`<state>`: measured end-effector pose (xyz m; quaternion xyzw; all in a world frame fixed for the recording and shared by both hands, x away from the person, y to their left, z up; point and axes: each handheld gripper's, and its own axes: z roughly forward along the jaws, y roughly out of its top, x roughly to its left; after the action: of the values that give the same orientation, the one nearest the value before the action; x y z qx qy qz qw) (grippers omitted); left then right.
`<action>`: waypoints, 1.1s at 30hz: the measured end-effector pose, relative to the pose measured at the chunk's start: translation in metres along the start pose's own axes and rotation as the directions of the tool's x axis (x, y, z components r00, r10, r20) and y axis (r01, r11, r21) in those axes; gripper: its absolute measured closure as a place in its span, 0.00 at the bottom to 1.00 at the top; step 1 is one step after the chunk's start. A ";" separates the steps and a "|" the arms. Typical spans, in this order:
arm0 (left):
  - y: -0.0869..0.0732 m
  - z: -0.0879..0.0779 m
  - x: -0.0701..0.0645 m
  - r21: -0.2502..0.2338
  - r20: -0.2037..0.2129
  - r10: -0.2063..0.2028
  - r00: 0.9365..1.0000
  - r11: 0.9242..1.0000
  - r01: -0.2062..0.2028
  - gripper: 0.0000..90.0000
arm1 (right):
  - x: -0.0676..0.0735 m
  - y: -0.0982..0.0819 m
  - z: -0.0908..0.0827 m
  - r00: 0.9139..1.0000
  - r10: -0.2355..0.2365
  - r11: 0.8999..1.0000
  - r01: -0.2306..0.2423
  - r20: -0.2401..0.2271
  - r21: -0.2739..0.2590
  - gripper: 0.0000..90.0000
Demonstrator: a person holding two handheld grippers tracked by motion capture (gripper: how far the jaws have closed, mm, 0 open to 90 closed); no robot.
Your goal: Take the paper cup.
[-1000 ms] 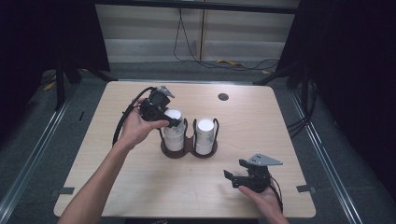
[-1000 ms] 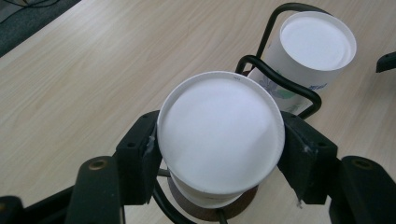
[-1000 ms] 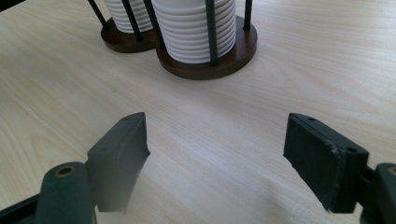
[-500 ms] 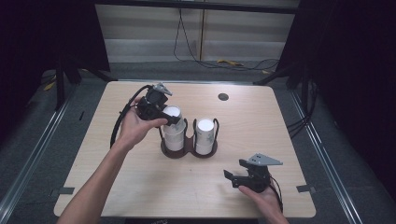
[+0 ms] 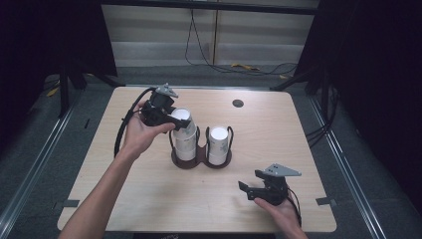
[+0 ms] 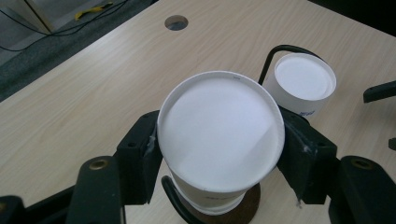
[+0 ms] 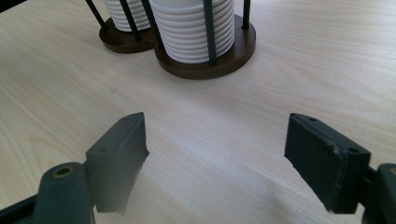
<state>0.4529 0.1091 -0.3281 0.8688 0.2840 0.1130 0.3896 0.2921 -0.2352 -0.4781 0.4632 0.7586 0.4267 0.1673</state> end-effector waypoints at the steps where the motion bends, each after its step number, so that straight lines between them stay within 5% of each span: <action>1: 0.000 -0.002 0.000 -0.006 0.000 0.003 1.000 1.000 -0.003 0.41 | 0.000 0.000 0.000 1.000 -0.001 1.000 0.001 0.000 0.000 0.23; 21: -0.001 -0.023 -0.013 -0.130 0.062 0.059 0.996 0.990 -0.051 0.40 | 0.000 0.000 -0.001 1.000 0.008 1.000 -0.008 -0.005 -0.008 0.23; 26: -0.009 -0.037 -0.016 -0.188 0.097 0.059 0.994 0.981 -0.039 0.40 | 0.001 0.000 -0.002 1.000 0.007 1.000 -0.007 -0.013 -0.015 0.23; 33: -0.028 -0.041 -0.020 -0.181 0.101 0.069 0.992 0.982 -0.050 0.40 | 0.002 0.001 -0.002 1.000 0.006 1.000 -0.007 -0.023 -0.027 0.22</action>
<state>0.4082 0.1372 -0.3207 0.8433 0.2253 0.1030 0.4769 0.2904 -0.2345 -0.4759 0.4583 0.7532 0.4427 0.1633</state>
